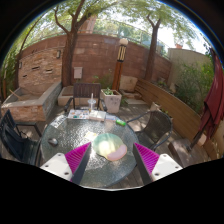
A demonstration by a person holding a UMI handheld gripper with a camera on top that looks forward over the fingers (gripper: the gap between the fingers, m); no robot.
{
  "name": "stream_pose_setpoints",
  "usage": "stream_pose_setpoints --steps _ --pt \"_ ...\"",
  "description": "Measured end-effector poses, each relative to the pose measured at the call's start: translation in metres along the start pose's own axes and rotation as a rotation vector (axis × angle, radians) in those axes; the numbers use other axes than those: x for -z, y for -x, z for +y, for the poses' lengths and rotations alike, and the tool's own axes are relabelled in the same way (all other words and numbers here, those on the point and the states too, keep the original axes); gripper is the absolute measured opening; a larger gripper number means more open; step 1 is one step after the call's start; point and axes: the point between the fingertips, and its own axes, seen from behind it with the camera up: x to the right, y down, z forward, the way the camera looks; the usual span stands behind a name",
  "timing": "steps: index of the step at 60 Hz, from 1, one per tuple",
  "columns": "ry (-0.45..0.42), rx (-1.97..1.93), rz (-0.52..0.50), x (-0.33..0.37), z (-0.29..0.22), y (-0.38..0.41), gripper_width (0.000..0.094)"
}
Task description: Arrange mouse
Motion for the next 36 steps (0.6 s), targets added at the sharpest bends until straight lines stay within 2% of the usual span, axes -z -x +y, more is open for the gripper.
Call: stream_pose_setpoints --steps 8,18,27,36 --pt "0.045 -0.015 -0.014 -0.009 0.022 0.007 0.0847" --pt "0.152 -0.015 -0.051 -0.047 0.102 0.037 0.0845" --pt "0.253 0.046 -0.107 -0.080 0.180 0.101 0.0856" --pt "0.283 0.048 -0.221 -0.127 0.207 0.199 0.0855"
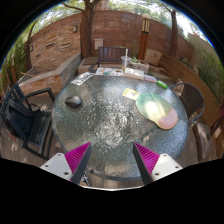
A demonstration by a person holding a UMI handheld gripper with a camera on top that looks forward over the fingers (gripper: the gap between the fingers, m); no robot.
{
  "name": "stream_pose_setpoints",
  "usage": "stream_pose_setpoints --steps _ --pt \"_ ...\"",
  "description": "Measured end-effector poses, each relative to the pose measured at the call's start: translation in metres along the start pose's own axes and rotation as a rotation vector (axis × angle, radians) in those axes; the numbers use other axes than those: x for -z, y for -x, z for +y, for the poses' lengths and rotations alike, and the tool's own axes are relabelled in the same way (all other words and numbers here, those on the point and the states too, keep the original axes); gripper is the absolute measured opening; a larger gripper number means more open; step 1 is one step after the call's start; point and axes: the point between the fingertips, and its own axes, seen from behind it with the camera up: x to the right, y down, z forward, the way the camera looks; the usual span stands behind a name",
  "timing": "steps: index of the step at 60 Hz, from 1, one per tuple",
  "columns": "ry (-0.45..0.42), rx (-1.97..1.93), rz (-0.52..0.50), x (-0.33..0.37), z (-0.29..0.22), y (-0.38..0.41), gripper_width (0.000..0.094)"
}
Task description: Arrange mouse
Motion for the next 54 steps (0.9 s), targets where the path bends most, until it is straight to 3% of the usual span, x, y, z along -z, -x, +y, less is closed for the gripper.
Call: stream_pose_setpoints --steps 18,39,44,49,54 --pt "-0.075 0.047 -0.116 -0.142 -0.078 0.136 0.0855" --pt "-0.123 0.139 -0.108 -0.219 -0.157 0.167 0.0838" --pt "-0.117 0.135 -0.130 -0.227 -0.165 0.173 0.0779" --pt "-0.107 0.133 -0.182 -0.229 -0.165 0.185 0.0568" --pt "-0.113 0.157 -0.187 -0.228 -0.165 0.188 0.0487"
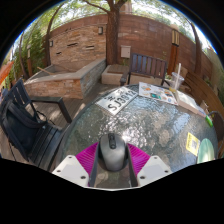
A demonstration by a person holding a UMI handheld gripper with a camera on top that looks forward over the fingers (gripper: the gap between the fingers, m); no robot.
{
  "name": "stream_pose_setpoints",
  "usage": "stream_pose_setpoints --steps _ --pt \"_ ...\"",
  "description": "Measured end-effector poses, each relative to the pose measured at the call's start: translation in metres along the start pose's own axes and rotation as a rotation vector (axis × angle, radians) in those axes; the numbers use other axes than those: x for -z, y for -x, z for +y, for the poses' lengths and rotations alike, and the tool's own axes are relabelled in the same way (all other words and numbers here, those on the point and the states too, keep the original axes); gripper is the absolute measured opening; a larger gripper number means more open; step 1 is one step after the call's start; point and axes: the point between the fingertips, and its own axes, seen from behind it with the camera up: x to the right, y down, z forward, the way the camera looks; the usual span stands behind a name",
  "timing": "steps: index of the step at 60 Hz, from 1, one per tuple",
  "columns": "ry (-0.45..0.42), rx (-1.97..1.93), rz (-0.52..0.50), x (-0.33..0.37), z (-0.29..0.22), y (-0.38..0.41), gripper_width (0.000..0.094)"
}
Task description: Arrange mouse
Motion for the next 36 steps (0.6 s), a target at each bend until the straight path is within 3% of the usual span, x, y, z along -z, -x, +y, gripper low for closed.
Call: stream_pose_setpoints --steps 6,15,26,33,36 --pt "0.000 0.010 -0.003 0.002 0.000 0.001 0.0405" --pt "-0.039 -0.011 -0.038 0.026 -0.021 -0.001 0.0371" --pt "-0.291 -0.094 -0.084 0.139 -0.131 -0.056 0.0369" --pt "-0.433 -0.155 -0.022 0.206 -0.179 -0.151 0.0367" --pt "-0.430 -0.170 0.031 0.209 -0.173 -0.203 0.0367"
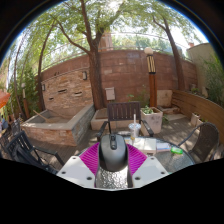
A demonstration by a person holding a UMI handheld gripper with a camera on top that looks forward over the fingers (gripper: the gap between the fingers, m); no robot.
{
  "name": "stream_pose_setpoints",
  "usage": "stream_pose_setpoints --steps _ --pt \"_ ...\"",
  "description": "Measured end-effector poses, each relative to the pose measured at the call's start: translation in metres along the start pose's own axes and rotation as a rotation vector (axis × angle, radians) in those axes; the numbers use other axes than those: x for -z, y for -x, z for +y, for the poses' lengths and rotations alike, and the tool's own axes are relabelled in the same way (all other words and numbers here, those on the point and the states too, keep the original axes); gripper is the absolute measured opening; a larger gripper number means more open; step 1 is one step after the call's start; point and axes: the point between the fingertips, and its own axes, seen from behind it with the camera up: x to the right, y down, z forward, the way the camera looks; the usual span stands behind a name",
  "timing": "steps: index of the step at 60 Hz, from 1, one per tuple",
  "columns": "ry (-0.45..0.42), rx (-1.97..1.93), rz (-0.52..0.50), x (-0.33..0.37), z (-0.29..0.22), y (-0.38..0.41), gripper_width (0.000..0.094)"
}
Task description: Arrange mouse
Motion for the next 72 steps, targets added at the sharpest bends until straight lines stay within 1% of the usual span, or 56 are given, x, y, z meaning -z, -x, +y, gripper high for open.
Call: stream_pose_setpoints --steps 3,4,7,10,11,16,17,19,23,27,28,29,33,34,37,41,54,62,72 --pt "0.013 -0.005 0.060 -0.003 0.007 -0.056 0.0366" --pt "0.031 -0.005 0.082 -0.004 0.017 -0.075 0.0365" --pt "0.097 -0.010 0.145 -0.006 0.051 -0.128 0.0364" --pt "0.183 -0.018 0.183 -0.011 0.095 -0.168 0.0365" --pt "0.211 -0.016 0.192 -0.013 0.119 -0.181 0.0366" --pt "0.326 -0.007 0.222 -0.013 0.174 -0.227 0.0369" --pt "0.350 -0.002 0.227 -0.014 0.198 -0.232 0.0369" --pt "0.385 -0.005 0.229 -0.012 0.214 -0.243 0.0374" --pt "0.438 -0.031 0.218 -0.009 0.246 -0.250 0.0438" --pt "0.486 -0.047 0.187 -0.005 0.264 -0.248 0.0522" --pt "0.488 -0.045 0.185 -0.005 0.263 -0.248 0.0549" --pt "0.482 -0.041 0.184 -0.001 0.263 -0.248 0.0595" --pt "0.458 -0.015 0.196 0.010 0.252 -0.250 0.0839" --pt "0.453 -0.010 0.200 0.013 0.248 -0.251 0.0869" --pt "0.443 -0.004 0.192 0.023 0.234 -0.245 0.0846" --pt "0.421 -0.001 0.180 0.038 0.220 -0.235 0.0856" --pt "0.360 0.034 0.204 0.132 0.171 -0.206 0.0856" --pt "0.335 0.066 0.221 0.205 0.155 -0.188 0.0867" --pt "0.310 0.109 0.231 0.274 0.146 -0.167 0.0877"
